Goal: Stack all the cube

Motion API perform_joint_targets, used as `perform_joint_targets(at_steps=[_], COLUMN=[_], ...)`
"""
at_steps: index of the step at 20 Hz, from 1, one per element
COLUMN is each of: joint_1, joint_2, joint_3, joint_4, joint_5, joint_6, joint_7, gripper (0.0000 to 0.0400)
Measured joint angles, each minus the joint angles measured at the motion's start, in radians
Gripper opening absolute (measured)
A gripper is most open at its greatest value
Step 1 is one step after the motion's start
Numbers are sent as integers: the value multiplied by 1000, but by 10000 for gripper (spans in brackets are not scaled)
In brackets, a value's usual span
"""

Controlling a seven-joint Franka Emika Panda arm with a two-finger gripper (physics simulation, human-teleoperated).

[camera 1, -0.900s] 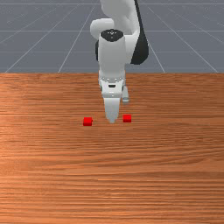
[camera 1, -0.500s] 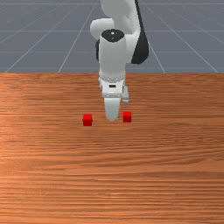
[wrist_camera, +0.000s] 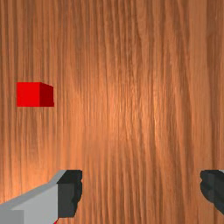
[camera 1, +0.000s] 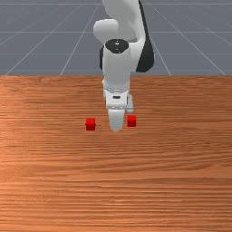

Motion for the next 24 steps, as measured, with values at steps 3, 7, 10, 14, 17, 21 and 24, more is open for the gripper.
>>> perform_joint_targets(at_steps=[3,7,10,14,17,21,24], joint_1=[0,-12,-1,-1,0,0,0], joint_2=[63,1,-21,-54,-82,-76,-32], joint_3=[0,11,0,0,0,0,0], joint_4=[8,-136,-178,-231,-274,-304,-301], joint_5=[0,19,0,0,-1,-1,-1], joint_6=[47,168,170,175,171,199,240], joint_7=[0,-19,1,1,1,2,2], gripper=[400,400,400,400,400,400,400])
